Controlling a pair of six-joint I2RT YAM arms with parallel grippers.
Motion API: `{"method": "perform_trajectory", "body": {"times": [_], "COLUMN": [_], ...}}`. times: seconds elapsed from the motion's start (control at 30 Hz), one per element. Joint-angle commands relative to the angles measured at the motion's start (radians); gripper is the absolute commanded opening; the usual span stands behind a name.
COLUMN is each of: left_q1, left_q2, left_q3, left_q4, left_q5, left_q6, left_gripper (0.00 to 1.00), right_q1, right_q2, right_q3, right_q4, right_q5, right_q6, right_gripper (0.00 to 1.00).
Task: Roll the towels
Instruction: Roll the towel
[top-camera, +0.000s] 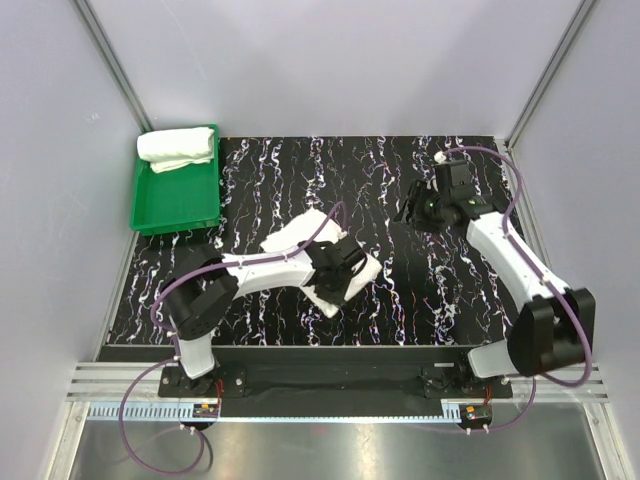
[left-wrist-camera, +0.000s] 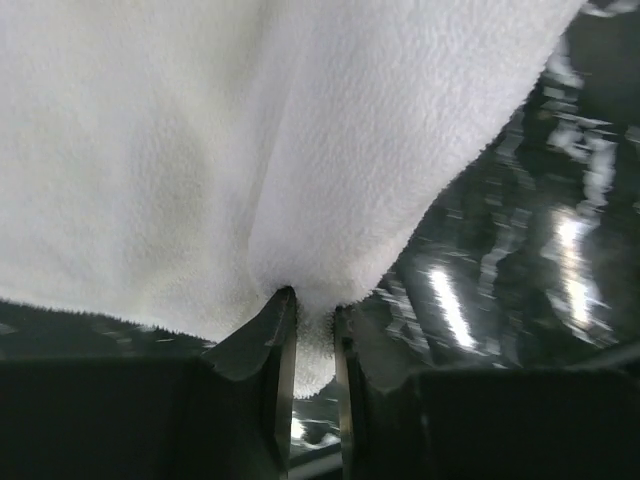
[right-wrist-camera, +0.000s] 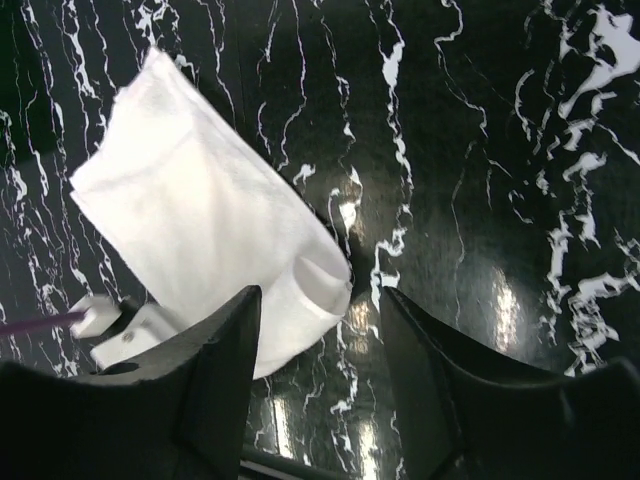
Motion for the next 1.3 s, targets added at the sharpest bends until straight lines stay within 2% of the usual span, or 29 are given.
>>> {"method": "perform_trajectory", "body": {"times": [0.0, 0.07, 0.27, 0.47, 0.6, 0.63, 0.77, 0.87, 1.27], "left_q1": [-0.004, -0.004, 0.019, 0.069, 0.100, 0.103, 0.112, 0.112, 0.121], "left_q2": [0.042, 0.044, 0.062, 0.091, 0.088, 0.088, 0.102, 0.122, 0.165], "left_q3": [0.033, 0.028, -0.021, -0.082, -0.140, -0.148, -0.191, -0.197, -0.237], "left_q4": [0.077, 0.167, 0.469, 0.660, 0.734, 0.749, 0.803, 0.827, 0.918], "left_q5": [0.362, 0.479, 0.710, 0.828, 0.838, 0.838, 0.859, 0.876, 0.879], "left_q6": [-0.112, -0.188, -0.432, -0.569, -0.617, -0.621, -0.646, -0.647, -0.686], "left_gripper": [0.00, 0.00, 0.00, 0.00, 0.00, 0.00, 0.00, 0.00, 0.00], "right_q1": [0.000, 0.000, -0.006, -0.006, -0.006, -0.006, -0.004, -0.004, -0.003], "right_q2": [-0.100, -0.157, -0.272, -0.395, -0.466, -0.485, -0.496, -0.484, -0.380], "right_q3": [-0.036, -0.040, -0.053, -0.152, -0.296, -0.321, -0.445, -0.525, -0.663], "right_q4": [-0.116, -0.148, -0.222, -0.188, -0.093, -0.046, 0.089, 0.161, 0.381], "right_q5": [0.069, 0.090, 0.118, -0.044, -0.168, -0.216, -0.330, -0.374, -0.410], "right_q6": [-0.026, -0.030, -0.026, 0.026, 0.088, 0.112, 0.187, 0.226, 0.287], "right_gripper": [0.59, 0.61, 0.63, 0.63, 0.52, 0.42, 0.26, 0.24, 0.22]}}
